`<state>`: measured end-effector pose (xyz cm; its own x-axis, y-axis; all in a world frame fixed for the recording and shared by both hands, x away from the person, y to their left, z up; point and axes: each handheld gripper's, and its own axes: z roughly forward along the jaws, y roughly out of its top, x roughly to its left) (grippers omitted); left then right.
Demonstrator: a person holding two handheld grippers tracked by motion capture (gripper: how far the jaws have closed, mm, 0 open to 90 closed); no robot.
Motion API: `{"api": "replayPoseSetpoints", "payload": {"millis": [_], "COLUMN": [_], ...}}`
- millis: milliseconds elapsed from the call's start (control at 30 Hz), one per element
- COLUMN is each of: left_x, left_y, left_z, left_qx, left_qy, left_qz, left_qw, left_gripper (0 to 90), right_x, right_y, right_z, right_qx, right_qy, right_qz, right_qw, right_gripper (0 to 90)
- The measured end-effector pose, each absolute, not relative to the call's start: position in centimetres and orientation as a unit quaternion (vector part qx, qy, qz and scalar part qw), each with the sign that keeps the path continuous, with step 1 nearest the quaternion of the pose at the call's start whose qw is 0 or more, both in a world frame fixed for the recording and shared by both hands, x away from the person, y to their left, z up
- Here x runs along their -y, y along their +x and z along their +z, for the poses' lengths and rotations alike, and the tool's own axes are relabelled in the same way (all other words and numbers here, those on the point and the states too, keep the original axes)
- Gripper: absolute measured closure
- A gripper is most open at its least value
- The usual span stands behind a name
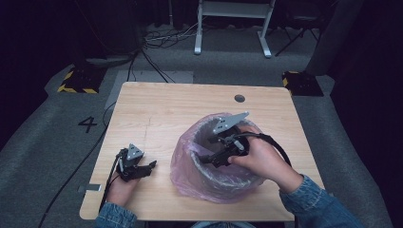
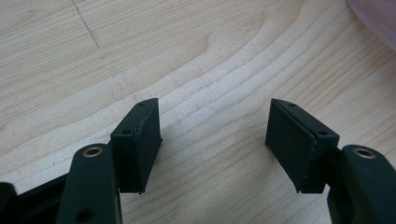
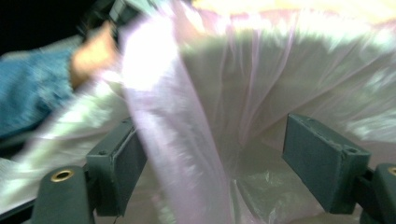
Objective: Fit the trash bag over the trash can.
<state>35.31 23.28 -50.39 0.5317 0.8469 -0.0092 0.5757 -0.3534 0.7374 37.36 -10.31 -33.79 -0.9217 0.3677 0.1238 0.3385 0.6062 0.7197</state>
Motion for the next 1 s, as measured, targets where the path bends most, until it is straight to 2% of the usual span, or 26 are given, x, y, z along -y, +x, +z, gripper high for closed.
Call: {"api": "replayPoseSetpoints", "payload": {"millis": [100,267,533,667,833,900,933,967,1000], "left_x": [-23.3,-23.2,-23.2,-23.2,-23.2,-23.2,-23.2,-23.2,-23.2], "left_y": [35.3,35.2,35.2,35.2,35.2,35.2,35.2,35.2,35.2], "left_z": [-50.4,-50.4,-50.4,-50.4,-50.4,-50.4,-50.4,-50.4,-50.4], "left_qx": [-0.445,-0.447,-0.447,-0.447,-0.447,-0.447,-0.447,-0.447,-0.447], "left_qy": [0.8,0.799,0.799,0.799,0.799,0.799,0.799,0.799,0.799], "left_qz": [0.191,0.19,0.191,0.19,0.191,0.191,0.19,0.191,0.191], "left_qw": [0.354,0.354,0.354,0.354,0.354,0.355,0.354,0.354,0.354], "left_gripper": [35.5,35.5,35.5,35.5,35.5,35.5,35.5,35.5,35.5], "right_x": [10.6,10.4,9.9,9.0,8.1,7.8,7.7,7.6,7.6], "right_y": [37.0,37.2,37.8,38.0,38.0,37.9,37.8,37.8,37.8], "right_z": [-32.5,-32.3,-34.4,-35.9,-37.6,-38.2,-38.5,-38.7,-38.8], "right_qx": [-0.881,-0.875,-0.908,-0.922,-0.937,-0.943,-0.944,-0.945,-0.943], "right_qy": [0.198,0.208,0.208,0.203,0.196,0.194,0.194,0.193,0.196], "right_qz": [0.428,0.436,0.358,0.325,0.286,0.269,0.265,0.264,0.267], "right_qw": [0.021,0.04,0.065,0.055,0.04,0.03,0.027,0.027,0.027], "right_gripper": [29.1,37.1,79.3,86.7,87.8,83.6,79.2,70.6,57.3]}}
